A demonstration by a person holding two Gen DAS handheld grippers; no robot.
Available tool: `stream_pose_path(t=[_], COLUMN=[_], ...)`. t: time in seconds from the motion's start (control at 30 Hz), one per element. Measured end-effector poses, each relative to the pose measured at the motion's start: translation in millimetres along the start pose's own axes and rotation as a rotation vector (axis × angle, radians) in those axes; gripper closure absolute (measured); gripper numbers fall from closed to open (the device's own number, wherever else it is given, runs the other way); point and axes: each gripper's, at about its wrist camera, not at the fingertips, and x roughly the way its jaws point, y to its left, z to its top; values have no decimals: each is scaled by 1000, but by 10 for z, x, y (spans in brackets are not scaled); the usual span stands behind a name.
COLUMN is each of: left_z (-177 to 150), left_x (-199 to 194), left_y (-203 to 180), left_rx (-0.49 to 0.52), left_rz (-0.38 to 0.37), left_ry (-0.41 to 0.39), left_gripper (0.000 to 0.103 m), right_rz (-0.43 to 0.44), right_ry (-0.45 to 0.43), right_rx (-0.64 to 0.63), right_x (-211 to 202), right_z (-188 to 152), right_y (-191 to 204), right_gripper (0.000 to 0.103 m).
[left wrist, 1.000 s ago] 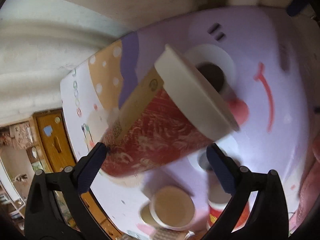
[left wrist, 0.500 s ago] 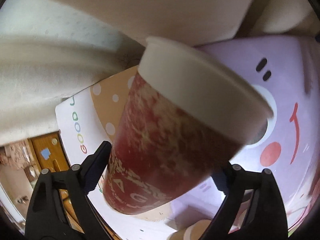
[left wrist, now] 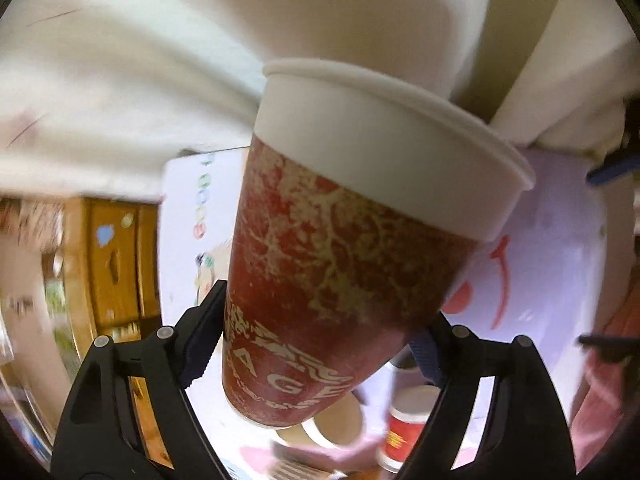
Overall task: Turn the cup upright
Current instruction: 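Close the left tool on the red cup's body and lift it, then grasp the red cup with the right tool while the left tool releases it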
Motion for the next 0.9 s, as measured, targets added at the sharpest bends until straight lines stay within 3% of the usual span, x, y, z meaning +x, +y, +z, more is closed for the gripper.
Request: stream_pose_path(t=[0.17, 0.2, 0.33, 0.43, 0.53, 0.6, 0.73, 0.9], left_z=[-362, -463, -867, -1216, -1532, -1909, -2505, -3058], left_x=[-554, -677, -1025, -1141, -1162, -1155, -981, -666], left_y=[177, 206, 258, 275, 323, 367, 432, 140], left_rx=[-227, -276, -455, -588, -713, -842, -1115, -1342], left_rz=[64, 66, 35, -8, -38, -85, -192, -282], left_ry=[-62, -76, -86, -56, -29, 0, 58, 160], left_gripper=[23, 23, 23, 23, 23, 23, 23, 23], right_rz=[-17, -15, 38, 21, 43, 77, 169, 294], right_ry=[-88, -95, -116, -116, -108, -91, -20, 100], right_rx=[-42, -46, -76, -115, -136, -133, -119, -51], right_x=[-373, -597, -772, -947, -1174, -1273, -1272, -1116], right_z=[-224, -339, -581, -768, -853, -868, -841, -716], right_y=[144, 101, 311, 466, 532, 587, 693, 682], right_gripper=[0, 0, 0, 0, 0, 0, 0, 0])
